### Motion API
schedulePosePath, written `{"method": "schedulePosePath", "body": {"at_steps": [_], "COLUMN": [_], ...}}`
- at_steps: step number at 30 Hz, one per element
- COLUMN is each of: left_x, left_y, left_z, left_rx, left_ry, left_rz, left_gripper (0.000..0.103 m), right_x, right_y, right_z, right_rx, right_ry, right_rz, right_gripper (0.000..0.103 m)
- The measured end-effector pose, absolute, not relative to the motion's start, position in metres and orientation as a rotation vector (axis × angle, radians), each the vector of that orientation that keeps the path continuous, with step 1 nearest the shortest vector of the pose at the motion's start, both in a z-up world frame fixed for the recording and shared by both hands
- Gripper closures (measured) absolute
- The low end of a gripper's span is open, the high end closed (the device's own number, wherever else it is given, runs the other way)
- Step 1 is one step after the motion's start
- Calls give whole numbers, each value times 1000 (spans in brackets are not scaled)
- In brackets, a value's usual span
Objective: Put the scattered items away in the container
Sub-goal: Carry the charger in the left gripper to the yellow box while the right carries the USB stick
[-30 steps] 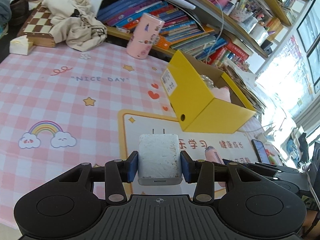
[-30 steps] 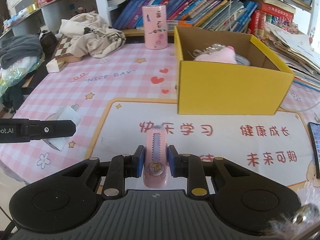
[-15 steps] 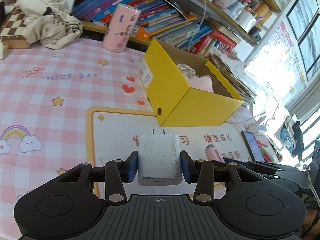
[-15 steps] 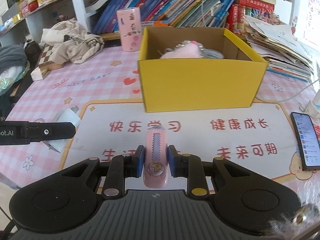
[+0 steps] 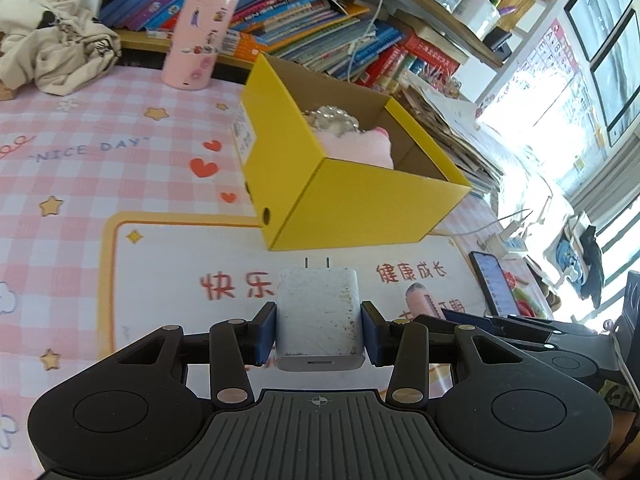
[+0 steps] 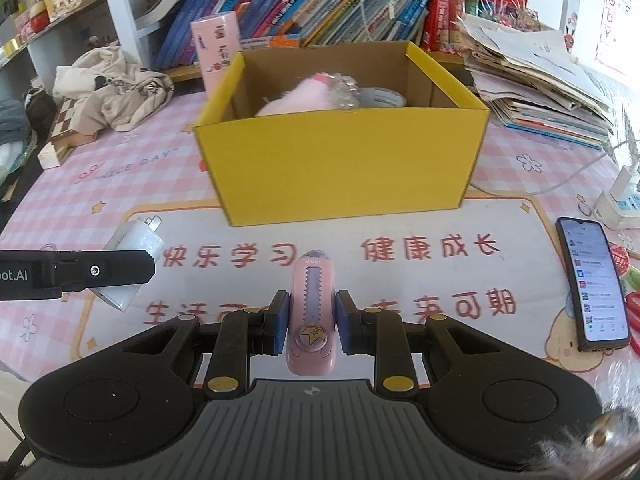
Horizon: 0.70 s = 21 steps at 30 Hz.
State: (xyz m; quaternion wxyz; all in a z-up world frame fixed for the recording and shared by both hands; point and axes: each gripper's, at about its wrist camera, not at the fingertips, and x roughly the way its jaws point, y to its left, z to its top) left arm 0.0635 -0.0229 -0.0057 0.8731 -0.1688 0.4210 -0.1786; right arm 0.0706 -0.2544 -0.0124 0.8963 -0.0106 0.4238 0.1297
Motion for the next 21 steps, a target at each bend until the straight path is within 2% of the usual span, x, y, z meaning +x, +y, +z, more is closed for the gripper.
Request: {"method": "schedulePosePath", "body": {"at_steps": [13,21], "left_x": [92,104], "left_y": [-90,-127], "left_z": [-7,13], "left_rx": [-311,-267], "left_ry": [900,832], "left_rz": [-422,-450], "left_gripper": [61,61], "right_x": [98,110], "right_y": [-315,-344], "right_z": [-12,14], "right_rx": [20,12], "right_ry": [910,826], "right_rz": [261,315], "right_gripper": [80,80]}}
